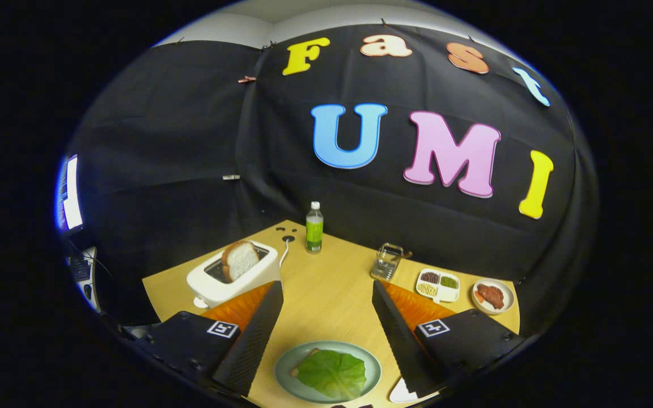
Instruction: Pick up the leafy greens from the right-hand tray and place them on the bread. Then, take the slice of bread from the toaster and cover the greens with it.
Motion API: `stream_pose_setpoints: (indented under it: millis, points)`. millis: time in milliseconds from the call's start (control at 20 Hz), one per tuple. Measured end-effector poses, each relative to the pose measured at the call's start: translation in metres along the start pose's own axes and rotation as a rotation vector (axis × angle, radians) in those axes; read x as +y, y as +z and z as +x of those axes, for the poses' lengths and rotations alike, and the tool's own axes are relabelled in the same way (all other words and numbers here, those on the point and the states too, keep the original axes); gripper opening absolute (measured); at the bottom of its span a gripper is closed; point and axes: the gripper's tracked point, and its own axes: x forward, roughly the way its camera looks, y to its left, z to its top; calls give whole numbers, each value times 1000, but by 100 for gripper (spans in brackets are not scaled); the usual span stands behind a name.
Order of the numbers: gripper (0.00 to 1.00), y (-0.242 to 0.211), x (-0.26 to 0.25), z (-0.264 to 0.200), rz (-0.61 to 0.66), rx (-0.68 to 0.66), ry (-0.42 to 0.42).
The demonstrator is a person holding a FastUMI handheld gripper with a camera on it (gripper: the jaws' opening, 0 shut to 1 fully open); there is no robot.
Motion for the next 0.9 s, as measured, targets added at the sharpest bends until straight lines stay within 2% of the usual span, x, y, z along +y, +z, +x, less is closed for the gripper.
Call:
stream_pose_setpoints:
  millis: [200,400,650,900]
  points:
    - [98,39,47,20,-20,-60,54]
    - [98,40,94,53,-2,-19,84]
    - [98,9,143,104,51,109,94]
    - [98,-34,169,150,117,251,75]
